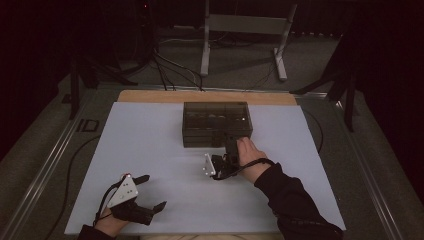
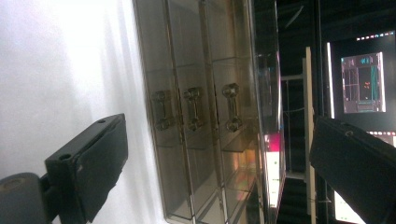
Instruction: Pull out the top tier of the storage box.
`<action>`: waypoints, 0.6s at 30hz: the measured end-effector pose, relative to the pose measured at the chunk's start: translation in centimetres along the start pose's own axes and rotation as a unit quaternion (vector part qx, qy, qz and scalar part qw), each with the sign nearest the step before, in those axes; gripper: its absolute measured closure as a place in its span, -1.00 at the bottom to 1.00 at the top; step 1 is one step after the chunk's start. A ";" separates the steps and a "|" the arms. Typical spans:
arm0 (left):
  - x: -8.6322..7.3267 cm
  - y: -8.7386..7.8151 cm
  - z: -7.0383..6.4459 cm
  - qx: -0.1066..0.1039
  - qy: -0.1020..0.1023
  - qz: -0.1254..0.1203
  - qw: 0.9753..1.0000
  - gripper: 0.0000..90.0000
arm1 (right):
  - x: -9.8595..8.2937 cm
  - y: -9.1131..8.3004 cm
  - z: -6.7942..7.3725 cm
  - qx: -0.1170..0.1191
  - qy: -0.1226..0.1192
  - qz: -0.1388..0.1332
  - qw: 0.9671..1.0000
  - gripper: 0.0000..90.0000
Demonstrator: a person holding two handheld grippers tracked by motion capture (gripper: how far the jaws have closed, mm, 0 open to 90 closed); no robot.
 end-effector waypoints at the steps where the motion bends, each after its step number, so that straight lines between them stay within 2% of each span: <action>1: 0.0 0.0 0.0 0.000 0.000 0.000 1.000 -1.00 | 0.0 0.1 0.0 -0.003 -0.006 0.001 1.000 -0.87; 4: 0.0 0.0 0.0 0.000 -0.001 0.001 1.000 -1.00 | 0.1 0.4 0.2 -0.009 -0.014 0.011 1.000 -0.86; 6: 0.0 0.0 0.0 0.000 0.000 0.000 1.000 -1.00 | 0.1 0.6 0.2 -0.016 -0.019 0.015 1.000 -0.76; 8: -0.1 0.0 0.0 0.001 0.001 0.003 1.000 -1.00 | 0.0 0.9 0.4 -0.014 -0.021 0.023 0.999 -0.76; 10: 0.0 0.0 0.0 0.000 0.000 0.001 1.000 -1.00 | -0.1 1.1 0.5 -0.017 -0.026 0.030 0.999 -0.64; 12: 0.0 0.0 0.0 0.000 0.001 0.002 1.000 -1.00 | -0.1 1.2 0.6 -0.018 -0.029 0.033 0.999 -0.64; 13: -0.1 0.0 0.0 0.000 0.000 0.002 1.000 -1.00 | -0.2 1.5 0.5 -0.021 -0.036 0.040 0.998 -0.53; 18: 0.0 0.0 0.0 0.000 0.000 0.002 1.000 -1.00 | -0.2 1.8 0.3 -0.035 -0.040 0.056 0.997 -0.37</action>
Point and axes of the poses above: each handheld gripper's, and its own axes: y roughly forward along the jaws, x roughly out of its top, z roughly to its left, the point moved 5 cm from there along y, roughly forward along the jaws, and after that the axes turned 5 degrees about -x, right-handed, at the moved point
